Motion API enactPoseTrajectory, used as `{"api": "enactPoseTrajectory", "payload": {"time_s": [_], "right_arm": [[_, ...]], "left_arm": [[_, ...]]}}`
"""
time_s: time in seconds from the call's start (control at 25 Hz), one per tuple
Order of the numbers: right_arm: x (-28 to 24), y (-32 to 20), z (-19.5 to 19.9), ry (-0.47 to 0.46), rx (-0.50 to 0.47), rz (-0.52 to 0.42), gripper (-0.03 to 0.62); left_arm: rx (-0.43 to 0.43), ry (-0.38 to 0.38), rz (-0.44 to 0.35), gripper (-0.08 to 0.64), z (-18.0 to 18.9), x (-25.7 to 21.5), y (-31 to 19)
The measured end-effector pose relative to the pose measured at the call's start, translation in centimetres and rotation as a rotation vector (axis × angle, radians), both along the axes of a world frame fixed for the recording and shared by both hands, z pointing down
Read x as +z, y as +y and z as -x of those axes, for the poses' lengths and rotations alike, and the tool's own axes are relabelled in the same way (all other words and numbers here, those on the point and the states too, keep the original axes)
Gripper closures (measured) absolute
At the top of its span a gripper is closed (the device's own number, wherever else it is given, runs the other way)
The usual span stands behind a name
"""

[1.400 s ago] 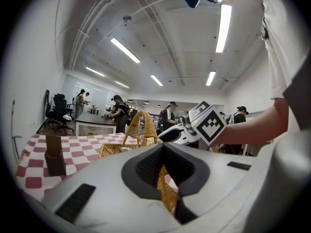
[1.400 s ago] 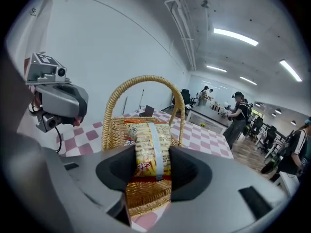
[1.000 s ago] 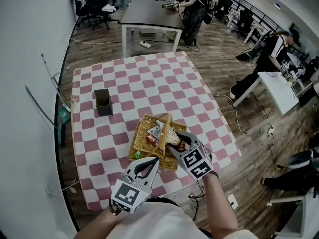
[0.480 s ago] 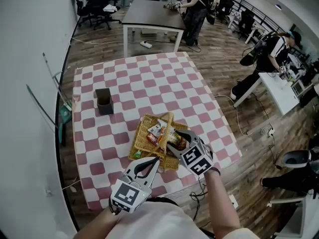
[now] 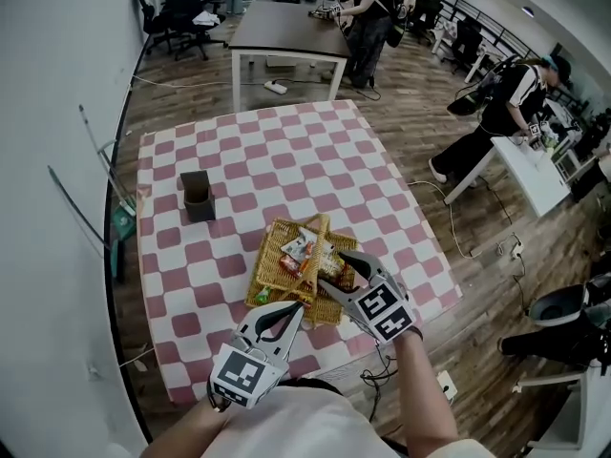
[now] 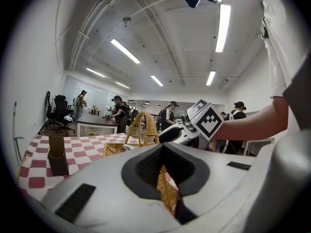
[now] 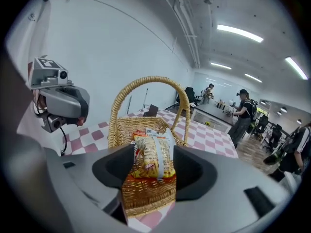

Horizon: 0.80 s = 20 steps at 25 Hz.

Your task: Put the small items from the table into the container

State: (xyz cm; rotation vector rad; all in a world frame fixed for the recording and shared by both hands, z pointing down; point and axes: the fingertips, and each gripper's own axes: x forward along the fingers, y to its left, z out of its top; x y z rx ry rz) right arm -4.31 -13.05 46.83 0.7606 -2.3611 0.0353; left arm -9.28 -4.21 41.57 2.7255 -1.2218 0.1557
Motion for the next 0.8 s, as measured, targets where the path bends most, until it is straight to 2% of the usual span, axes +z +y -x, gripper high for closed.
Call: {"api": "enactPoseTrajectory", "payload": {"time_s": [0.16,0.28,0.56,0.68,0.8], "right_arm": [[-1.2,0.6,-1.1,-0.114,0.057,0.022,0.333],[-2.1,1.1,-1.7,-0.198,0.098,0.029,0.396],[-3.8,3.0,-1.8,-0.307,0.171,-0.006,0.564],[-4.7,4.0,-1.5,-0.367,0.183,-0.024,0.594],[-5.4,5.0,-1.3,-0.415,0.194,-0.041,0.592]], "left_arm": [[0.005,-0.002,0.005,0.566,0.3,0.1,0.2],[0.014,-0.003,0.001,0.566,0.5,0.0,0.2],[0.043,0.002,-0.014,0.566,1.2,-0.1,0.7],[0.044,0.006,-0.017,0.566,1.6,0.0,0.6],[0.039,-0.001,-0.014,0.567,1.8,0.0,0.4]]}}
